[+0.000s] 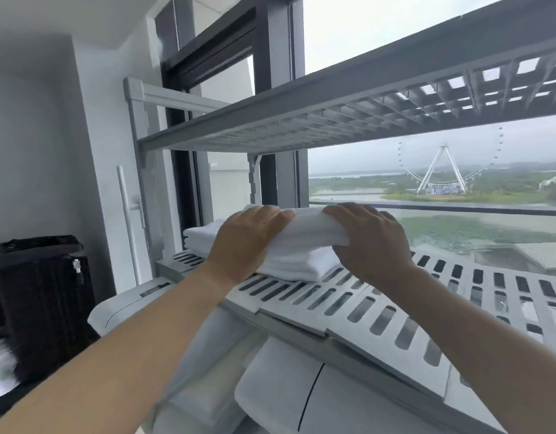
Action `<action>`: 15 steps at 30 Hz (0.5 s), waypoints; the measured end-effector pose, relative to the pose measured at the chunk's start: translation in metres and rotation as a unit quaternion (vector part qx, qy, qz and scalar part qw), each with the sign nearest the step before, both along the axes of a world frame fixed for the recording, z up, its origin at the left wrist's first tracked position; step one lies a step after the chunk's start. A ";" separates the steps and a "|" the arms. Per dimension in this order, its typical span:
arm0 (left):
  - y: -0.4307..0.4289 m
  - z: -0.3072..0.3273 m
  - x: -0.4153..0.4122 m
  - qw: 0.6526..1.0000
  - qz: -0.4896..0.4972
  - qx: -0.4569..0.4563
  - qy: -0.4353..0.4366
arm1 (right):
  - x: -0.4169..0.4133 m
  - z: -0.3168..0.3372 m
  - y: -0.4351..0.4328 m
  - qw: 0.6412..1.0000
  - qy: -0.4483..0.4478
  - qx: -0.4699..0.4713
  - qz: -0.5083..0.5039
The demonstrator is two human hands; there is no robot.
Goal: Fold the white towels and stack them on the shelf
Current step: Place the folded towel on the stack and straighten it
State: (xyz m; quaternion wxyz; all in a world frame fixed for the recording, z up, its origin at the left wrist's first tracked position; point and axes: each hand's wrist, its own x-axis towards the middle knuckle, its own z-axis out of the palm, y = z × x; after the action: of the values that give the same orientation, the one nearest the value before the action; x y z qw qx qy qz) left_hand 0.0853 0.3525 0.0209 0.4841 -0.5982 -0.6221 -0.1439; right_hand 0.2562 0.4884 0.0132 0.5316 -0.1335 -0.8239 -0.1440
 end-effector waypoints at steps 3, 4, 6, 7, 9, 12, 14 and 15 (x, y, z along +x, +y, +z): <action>0.024 0.015 -0.024 1.000 -0.010 0.018 0.024 | -0.023 0.012 0.024 1.000 0.018 0.015 -0.003; 0.032 0.021 -0.032 0.999 -0.012 0.020 0.030 | -0.032 0.015 0.032 1.000 0.024 0.019 -0.003; 0.048 0.030 -0.048 0.999 -0.018 0.022 0.036 | -0.050 0.021 0.048 0.999 0.032 0.018 -0.002; 0.056 0.033 -0.057 0.999 -0.019 0.024 0.041 | -0.059 0.023 0.056 0.999 0.030 0.017 -0.002; 0.071 0.037 -0.076 0.998 -0.015 0.027 0.051 | -0.078 0.026 0.072 1.000 0.023 0.019 -0.006; 0.094 0.039 -0.105 0.999 -0.019 0.024 0.042 | -0.104 0.026 0.093 0.999 0.023 0.027 -0.014; 0.109 0.039 -0.123 0.999 -0.026 0.019 0.043 | -0.120 0.024 0.105 0.999 0.026 0.030 -0.020; 0.117 0.039 -0.133 0.998 -0.032 0.017 0.047 | -0.128 0.022 0.110 0.999 0.029 0.031 -0.026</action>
State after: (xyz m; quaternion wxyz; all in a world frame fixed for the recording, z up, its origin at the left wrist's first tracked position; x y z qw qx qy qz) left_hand -0.0482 0.4700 0.0596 0.5181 -0.6158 -0.5766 -0.1412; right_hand 0.1281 0.5981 0.0357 0.5555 -0.1422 -0.7995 -0.1788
